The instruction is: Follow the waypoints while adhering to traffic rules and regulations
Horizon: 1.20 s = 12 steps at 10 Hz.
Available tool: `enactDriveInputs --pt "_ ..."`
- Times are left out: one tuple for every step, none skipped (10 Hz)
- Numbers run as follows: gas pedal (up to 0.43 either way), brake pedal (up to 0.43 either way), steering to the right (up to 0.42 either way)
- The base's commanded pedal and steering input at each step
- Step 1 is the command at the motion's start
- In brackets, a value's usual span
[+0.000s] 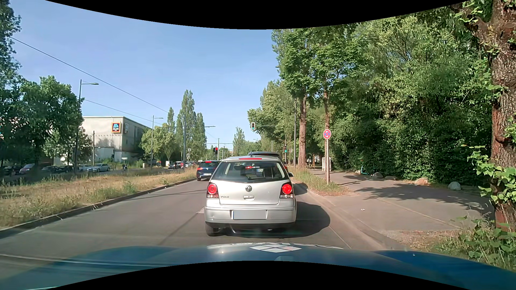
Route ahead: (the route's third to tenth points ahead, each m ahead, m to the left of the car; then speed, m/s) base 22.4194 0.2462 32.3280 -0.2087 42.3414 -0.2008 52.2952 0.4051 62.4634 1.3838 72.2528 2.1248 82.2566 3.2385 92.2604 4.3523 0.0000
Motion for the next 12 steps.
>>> enactDriveInputs --pt "0.0 0.256 -0.007" --pt "0.0 0.256 -0.007" --pt "0.0 0.262 -0.007" --pt "0.0 0.262 -0.007" --pt "0.0 0.262 -0.007" --pt "0.0 0.256 -0.007" --pt "0.0 0.262 -0.007" --pt "0.0 0.262 -0.007" --pt "0.0 0.256 -0.007" --pt "0.0 0.262 -0.007" --pt "0.0 0.262 -0.007" --pt "0.0 0.262 -0.007"
